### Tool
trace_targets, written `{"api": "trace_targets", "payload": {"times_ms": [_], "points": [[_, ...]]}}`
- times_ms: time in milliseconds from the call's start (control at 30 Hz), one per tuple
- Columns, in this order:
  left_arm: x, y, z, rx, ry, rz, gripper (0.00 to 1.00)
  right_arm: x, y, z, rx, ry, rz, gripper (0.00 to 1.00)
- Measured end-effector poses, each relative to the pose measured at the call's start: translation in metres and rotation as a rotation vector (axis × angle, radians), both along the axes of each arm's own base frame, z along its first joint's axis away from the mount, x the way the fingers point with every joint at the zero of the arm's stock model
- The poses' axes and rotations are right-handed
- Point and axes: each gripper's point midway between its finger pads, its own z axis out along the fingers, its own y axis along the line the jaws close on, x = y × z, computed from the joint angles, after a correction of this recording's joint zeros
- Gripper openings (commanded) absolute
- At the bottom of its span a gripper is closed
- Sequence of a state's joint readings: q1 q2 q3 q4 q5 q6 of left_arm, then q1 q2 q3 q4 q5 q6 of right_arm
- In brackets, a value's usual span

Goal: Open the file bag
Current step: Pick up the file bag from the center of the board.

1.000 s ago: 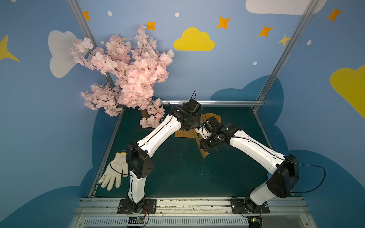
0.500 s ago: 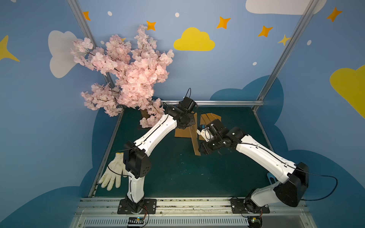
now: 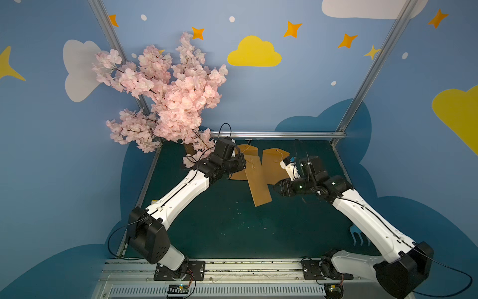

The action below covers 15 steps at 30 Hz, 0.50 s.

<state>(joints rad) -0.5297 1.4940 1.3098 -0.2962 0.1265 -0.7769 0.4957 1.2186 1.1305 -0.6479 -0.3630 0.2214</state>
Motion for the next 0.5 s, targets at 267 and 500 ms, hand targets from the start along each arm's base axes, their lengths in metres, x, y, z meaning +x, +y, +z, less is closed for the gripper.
{"api": "trace_targets", "payload": {"times_ms": [267,500], "points": [[-0.025,0.008,-0.011,-0.244,-0.051,-0.072,0.03,0.030,0.002,0.004,0.176,0.065,0.001,0.57],[-0.034,0.008,-0.003,-0.373,-0.106,-0.132,0.03,0.056,-0.010,0.000,0.296,0.126,-0.009,0.57]]}}
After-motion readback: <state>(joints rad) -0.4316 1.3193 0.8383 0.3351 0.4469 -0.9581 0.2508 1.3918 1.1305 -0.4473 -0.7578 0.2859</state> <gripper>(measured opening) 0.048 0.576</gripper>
